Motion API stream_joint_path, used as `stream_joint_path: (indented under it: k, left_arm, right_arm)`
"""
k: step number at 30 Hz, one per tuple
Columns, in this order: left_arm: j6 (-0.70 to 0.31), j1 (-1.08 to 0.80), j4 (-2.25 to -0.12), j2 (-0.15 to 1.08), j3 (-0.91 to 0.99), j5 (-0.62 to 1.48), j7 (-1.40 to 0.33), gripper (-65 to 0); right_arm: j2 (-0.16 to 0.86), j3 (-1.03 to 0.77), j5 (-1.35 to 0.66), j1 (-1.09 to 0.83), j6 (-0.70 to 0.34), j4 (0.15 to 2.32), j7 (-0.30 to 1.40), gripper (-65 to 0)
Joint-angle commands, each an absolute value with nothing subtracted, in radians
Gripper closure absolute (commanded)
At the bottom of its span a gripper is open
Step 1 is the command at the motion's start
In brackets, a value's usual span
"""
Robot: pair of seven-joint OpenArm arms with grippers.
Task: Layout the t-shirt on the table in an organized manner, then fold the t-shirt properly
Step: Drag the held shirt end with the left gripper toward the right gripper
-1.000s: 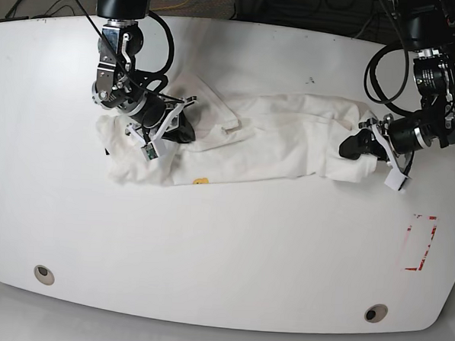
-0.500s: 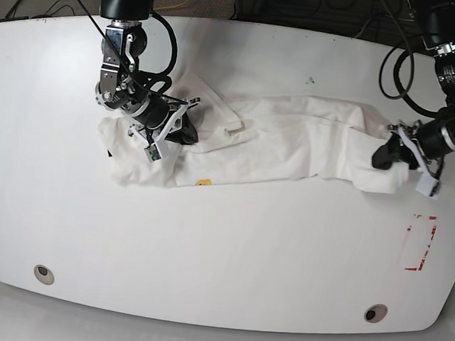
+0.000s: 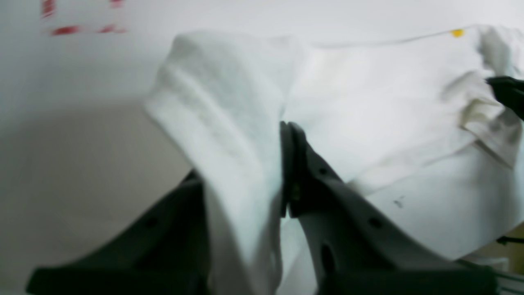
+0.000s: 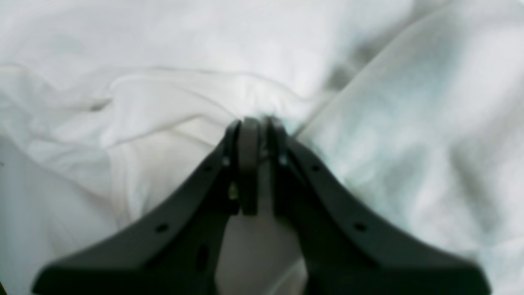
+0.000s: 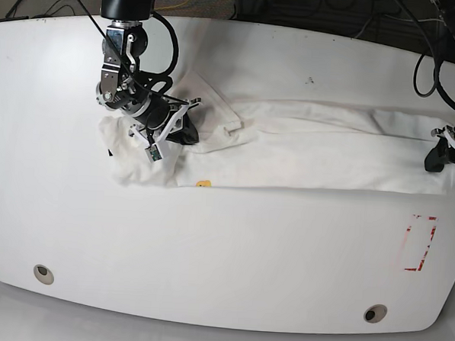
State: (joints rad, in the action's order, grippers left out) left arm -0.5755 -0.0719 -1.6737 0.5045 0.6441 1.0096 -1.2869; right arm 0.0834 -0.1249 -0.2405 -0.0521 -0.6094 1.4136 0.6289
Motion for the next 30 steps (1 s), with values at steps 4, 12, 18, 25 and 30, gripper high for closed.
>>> stream_joint_path:
  k: [4,12,18,25,30]
  left_arm:
    - [-0.576,-0.058,-1.690,0.526,0.651,1.033,-1.260,-6.6]
    - [-0.576,-0.056,-1.690,0.518,0.599,1.035,-1.260,-6.6]
    - [-0.576,-0.050,-1.690,0.458,0.550,1.035,-1.260,-6.6]
    - [-0.575,-0.019,-1.690,0.395,0.496,1.027,-1.260,-6.6]
    - [-0.575,-0.008,-1.689,0.346,0.461,1.026,-1.260,-6.6]
  right_arm:
    - [0.091,-0.120,-0.154,-0.071,-0.591,1.394,0.751,-4.8]
    - [0.091,-0.120,-0.154,-0.074,-0.593,1.394,0.751,-4.8]
    - [0.094,-0.120,-0.154,-0.076,-0.593,1.394,0.751,-4.8]
    - [0.094,-0.120,-0.154,-0.076,-0.593,1.394,0.751,-4.8]
    - [0.094,-0.120,-0.154,-0.076,-0.593,1.394,0.751,-4.8]
